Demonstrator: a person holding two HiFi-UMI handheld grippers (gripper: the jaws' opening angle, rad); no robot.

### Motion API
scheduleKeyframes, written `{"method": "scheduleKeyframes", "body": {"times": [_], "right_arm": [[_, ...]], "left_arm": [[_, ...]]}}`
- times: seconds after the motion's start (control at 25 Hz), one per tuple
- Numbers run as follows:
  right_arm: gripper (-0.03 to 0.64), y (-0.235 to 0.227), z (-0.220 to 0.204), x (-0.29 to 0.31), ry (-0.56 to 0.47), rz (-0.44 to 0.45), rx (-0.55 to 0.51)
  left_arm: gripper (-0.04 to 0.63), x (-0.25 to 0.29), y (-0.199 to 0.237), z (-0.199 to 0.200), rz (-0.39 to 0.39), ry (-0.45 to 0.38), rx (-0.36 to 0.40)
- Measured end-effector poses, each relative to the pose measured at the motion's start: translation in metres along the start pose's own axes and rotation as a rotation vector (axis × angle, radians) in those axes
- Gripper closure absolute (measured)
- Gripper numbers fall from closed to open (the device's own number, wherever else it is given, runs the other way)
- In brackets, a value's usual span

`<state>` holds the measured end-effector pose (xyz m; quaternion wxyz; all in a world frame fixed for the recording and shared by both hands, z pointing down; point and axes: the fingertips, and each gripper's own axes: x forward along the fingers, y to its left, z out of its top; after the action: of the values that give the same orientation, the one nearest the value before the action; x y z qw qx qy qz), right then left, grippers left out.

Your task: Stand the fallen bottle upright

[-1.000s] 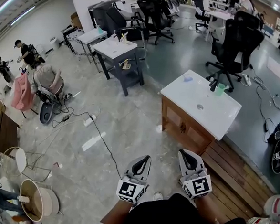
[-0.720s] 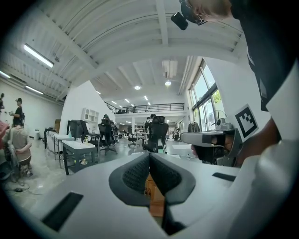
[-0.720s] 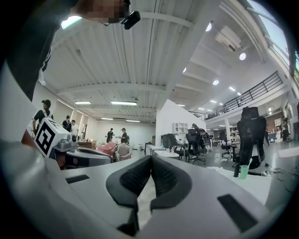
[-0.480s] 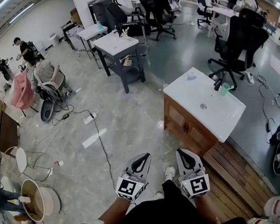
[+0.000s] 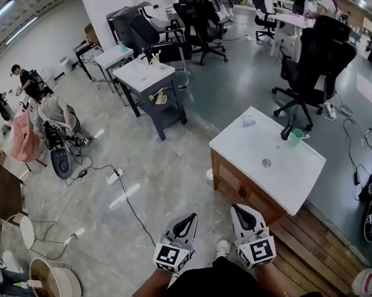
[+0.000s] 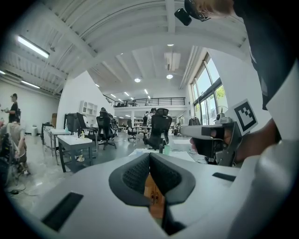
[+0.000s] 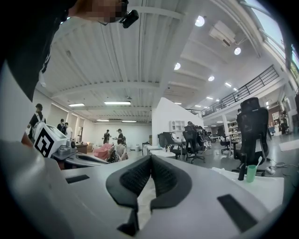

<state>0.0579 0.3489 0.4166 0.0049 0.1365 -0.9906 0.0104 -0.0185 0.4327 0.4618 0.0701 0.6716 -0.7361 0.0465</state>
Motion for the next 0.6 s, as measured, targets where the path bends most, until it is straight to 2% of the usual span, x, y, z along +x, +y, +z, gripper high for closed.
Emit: {"method": "scheduleKeyframes", "body": {"times": [0.32, 0.48, 0.6], "right_arm": [[0.601, -0.087, 0.014, 0.056, -0.010, -0.009, 0.030], [0.601, -0.116, 0.012, 0.079, -0.014, -0.003, 0.031], [0.601, -0.129, 0.014, 0.092, -0.011, 0.002, 0.031]], "left_arm": [[0.578, 0.097, 0.017, 0.036, -0.028, 0.001, 0.006], [0.578, 0.130, 0.034, 0.045, -0.025, -0.032, -0.069], [0.578, 0.154, 0.045, 0.050, -0.019, -0.033, -0.072]]}}
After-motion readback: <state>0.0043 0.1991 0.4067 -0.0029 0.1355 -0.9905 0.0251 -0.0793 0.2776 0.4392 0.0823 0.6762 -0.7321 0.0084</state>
